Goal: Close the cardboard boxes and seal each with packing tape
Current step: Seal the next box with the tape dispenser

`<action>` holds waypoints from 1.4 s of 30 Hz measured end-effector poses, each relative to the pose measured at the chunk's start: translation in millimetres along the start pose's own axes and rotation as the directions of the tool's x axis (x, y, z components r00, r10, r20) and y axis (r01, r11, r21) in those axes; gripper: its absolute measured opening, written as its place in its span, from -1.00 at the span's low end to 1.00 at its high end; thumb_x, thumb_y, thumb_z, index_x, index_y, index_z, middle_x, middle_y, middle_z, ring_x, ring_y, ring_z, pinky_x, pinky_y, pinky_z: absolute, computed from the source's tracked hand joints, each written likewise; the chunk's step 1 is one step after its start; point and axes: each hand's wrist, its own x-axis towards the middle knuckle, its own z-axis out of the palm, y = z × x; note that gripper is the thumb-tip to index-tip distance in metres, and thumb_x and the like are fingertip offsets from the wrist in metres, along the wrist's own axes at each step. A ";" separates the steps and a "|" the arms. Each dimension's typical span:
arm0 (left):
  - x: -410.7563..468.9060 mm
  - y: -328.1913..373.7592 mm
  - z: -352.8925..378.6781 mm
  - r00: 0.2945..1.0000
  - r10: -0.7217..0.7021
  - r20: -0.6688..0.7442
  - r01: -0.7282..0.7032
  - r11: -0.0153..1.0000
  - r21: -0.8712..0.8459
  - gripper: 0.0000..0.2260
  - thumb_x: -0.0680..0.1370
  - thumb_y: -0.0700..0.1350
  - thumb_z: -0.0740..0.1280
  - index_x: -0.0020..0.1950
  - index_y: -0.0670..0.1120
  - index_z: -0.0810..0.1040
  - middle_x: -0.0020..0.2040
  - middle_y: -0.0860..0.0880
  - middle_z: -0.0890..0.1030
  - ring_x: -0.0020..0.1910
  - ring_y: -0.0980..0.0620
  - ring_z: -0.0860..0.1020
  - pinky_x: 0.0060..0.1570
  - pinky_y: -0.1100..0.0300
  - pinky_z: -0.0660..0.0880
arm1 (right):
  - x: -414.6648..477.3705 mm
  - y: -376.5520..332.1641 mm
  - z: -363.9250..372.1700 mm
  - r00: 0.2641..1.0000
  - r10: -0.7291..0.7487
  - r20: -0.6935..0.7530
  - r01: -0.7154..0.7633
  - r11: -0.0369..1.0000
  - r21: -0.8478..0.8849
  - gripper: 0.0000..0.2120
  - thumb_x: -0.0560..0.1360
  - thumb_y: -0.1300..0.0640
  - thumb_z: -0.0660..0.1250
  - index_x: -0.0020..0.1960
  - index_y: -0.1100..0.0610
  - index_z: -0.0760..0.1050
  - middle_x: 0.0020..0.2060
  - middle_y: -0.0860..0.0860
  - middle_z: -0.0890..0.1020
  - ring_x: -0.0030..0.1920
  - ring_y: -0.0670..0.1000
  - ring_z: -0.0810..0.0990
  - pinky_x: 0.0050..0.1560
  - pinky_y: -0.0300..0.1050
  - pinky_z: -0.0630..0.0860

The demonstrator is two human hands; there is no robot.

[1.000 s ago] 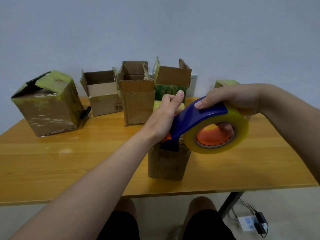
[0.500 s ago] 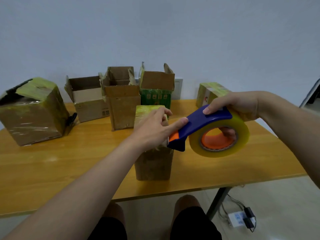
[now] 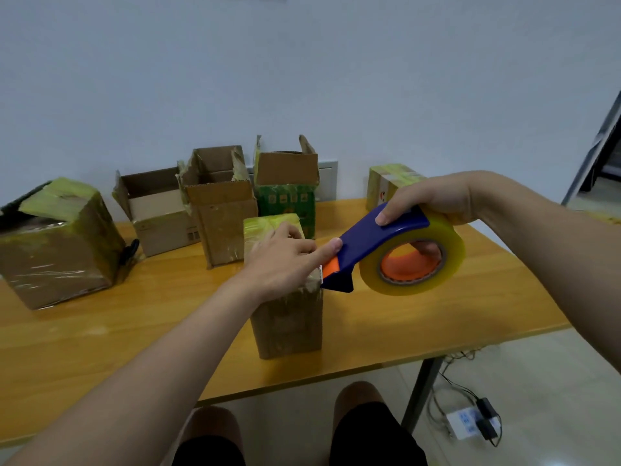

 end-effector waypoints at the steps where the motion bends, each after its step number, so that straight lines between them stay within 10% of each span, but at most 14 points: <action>1: 0.2 -1.8 -0.4 1.000 0.002 -0.002 -0.002 1.000 -0.015 -0.23 0.41 0.60 -0.13 0.21 0.24 0.65 0.26 0.07 0.39 0.29 0.00 0.34 0.24 -0.08 0.37 | 2.2 -1.3 -0.8 1.000 0.001 0.006 0.000 1.000 -0.029 -0.52 0.28 -0.12 0.52 -0.01 0.24 0.63 -0.30 0.22 0.64 -0.45 0.12 0.58 -0.36 -0.11 0.57; 9: 4.2 4.3 5.8 0.998 -0.016 -0.062 0.021 0.996 0.083 -0.21 0.28 0.69 -0.12 -0.02 0.23 0.66 0.23 0.10 0.41 0.24 0.05 0.38 0.17 -0.05 0.46 | 7.6 8.9 -4.0 1.000 0.018 0.016 -0.016 0.997 -0.078 -0.53 0.31 -0.10 0.50 0.05 0.22 0.60 -0.22 0.15 0.69 -0.39 0.09 0.62 -0.32 -0.11 0.58; 18: -1.4 1.7 -1.2 1.000 -0.002 -0.031 -0.001 0.992 -0.127 -0.35 0.38 0.55 0.10 0.30 0.26 0.56 0.33 0.11 0.41 0.34 0.06 0.37 0.31 -0.10 0.49 | 16.8 -21.0 -3.3 0.998 0.041 0.046 -0.032 0.983 -0.183 -0.74 0.43 -0.09 0.43 -0.23 0.10 0.71 -0.39 0.16 0.62 -0.49 0.05 0.54 -0.24 -0.09 0.51; 27: -7.1 -6.1 -10.7 0.990 0.100 0.095 -0.109 0.991 0.084 -0.18 0.35 0.57 0.12 0.59 0.32 0.29 0.48 0.08 0.29 0.45 0.02 0.28 0.44 -0.10 0.33 | 56.3 -26.9 33.9 0.978 0.194 0.071 -0.136 0.863 -0.487 -0.52 0.46 -0.22 0.47 0.09 0.19 0.63 -0.13 0.18 0.69 -0.12 0.17 0.62 -0.02 0.00 0.58; 33: -13.9 -20.9 -21.0 0.989 0.122 0.088 -0.106 0.980 -0.170 -0.24 0.41 0.47 0.21 0.50 0.10 0.40 0.39 0.12 0.40 0.28 0.12 0.43 0.27 0.07 0.52 | 49.5 -29.1 29.1 0.988 0.040 -0.152 -0.110 0.869 -0.482 -0.60 0.49 -0.25 0.41 0.03 0.09 0.61 -0.13 0.07 0.73 -0.16 0.03 0.68 -0.15 -0.12 0.57; 37: -20.5 -22.2 -17.2 0.988 0.153 -0.004 -0.152 0.982 -0.110 -0.27 0.31 0.49 0.31 0.38 0.14 0.49 0.27 0.20 0.46 0.23 0.17 0.44 0.18 0.19 0.48 | 39.7 -39.7 15.8 0.896 -0.162 -0.413 -0.057 0.882 -0.468 -0.53 0.48 -0.29 0.40 -0.04 0.15 0.61 -0.11 0.15 0.67 -0.13 0.13 0.60 -0.14 -0.06 0.46; 42: -26.4 -25.2 -3.6 0.946 0.234 -0.226 -0.206 0.968 0.140 -0.31 0.34 0.61 0.18 0.19 0.17 0.66 0.19 0.18 0.60 0.16 0.10 0.44 0.06 0.10 0.44 | 59.5 -42.5 29.9 0.612 -0.306 -0.729 0.198 0.952 -0.234 -0.49 0.48 -0.27 0.42 -0.17 0.21 0.56 -0.31 0.10 0.53 -0.32 0.02 0.45 -0.27 -0.02 0.33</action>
